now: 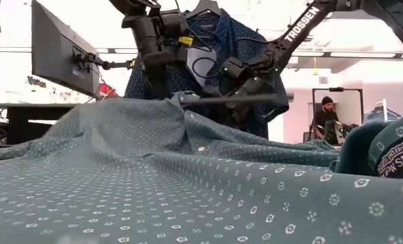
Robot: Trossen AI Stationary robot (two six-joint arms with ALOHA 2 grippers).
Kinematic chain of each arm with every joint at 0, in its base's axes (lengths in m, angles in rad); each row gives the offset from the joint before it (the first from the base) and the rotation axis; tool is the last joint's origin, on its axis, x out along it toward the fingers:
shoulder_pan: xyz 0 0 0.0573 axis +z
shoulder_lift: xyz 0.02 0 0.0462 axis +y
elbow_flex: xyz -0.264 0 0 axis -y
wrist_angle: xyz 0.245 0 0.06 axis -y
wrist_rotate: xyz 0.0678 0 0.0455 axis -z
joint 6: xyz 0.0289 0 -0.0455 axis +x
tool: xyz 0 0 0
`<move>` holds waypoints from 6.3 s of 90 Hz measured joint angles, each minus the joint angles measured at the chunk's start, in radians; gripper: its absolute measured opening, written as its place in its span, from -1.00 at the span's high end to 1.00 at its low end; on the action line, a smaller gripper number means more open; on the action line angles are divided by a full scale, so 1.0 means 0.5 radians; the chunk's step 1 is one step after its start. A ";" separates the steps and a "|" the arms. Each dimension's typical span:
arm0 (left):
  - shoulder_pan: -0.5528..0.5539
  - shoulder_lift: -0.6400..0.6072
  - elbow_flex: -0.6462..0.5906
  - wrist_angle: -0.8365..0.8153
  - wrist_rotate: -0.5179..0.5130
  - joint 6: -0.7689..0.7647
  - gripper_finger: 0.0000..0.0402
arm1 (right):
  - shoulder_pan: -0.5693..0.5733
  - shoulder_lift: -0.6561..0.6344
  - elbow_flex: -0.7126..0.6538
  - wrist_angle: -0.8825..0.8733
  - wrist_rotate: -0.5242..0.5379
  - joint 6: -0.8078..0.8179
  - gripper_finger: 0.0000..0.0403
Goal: Hang clothes
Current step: Hang the green polo shirt on the rack
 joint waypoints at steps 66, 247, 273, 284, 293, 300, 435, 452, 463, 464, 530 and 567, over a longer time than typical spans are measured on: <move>-0.001 -0.002 0.000 -0.094 0.012 0.285 0.72 | 0.183 0.192 0.011 0.298 0.442 0.281 0.69; 0.369 0.470 -0.169 0.381 0.109 -0.331 0.22 | -0.359 -0.492 0.013 -0.905 0.491 -0.939 1.00; 0.294 0.558 -0.168 0.452 0.135 -0.363 0.22 | -0.428 -0.492 0.012 -0.898 0.417 -1.055 1.00; 0.282 0.645 -0.157 0.495 0.116 -0.401 0.22 | -0.441 -0.492 0.012 -0.893 0.389 -1.092 1.00; 0.280 0.728 -0.155 0.481 0.115 -0.426 0.22 | -0.436 -0.491 0.012 -0.893 0.381 -1.127 1.00; 0.276 0.763 -0.151 0.496 0.105 -0.427 0.24 | -0.436 -0.492 0.012 -0.890 0.379 -1.144 1.00; 0.531 0.118 -0.172 0.193 -0.427 -0.508 0.72 | -0.354 -0.767 0.270 -1.081 0.159 -0.722 1.00; 0.527 0.131 -0.172 0.325 -0.402 -0.509 0.72 | -0.093 -0.770 0.305 -0.823 0.075 -0.423 1.00; 0.523 0.094 -0.172 0.380 -0.341 -0.503 0.72 | 0.073 -0.681 0.305 -0.734 0.078 -0.367 1.00; 0.523 0.088 -0.172 0.386 -0.331 -0.503 0.72 | 0.086 -0.672 0.304 -0.726 0.078 -0.368 1.00; 0.443 -0.675 -0.171 0.419 -0.277 -0.040 0.72 | 0.093 -0.891 0.608 -0.385 0.085 -0.354 0.78; 0.304 -0.910 -0.169 0.487 -0.277 0.054 0.72 | 0.108 -0.890 0.864 -1.252 0.238 -0.757 0.15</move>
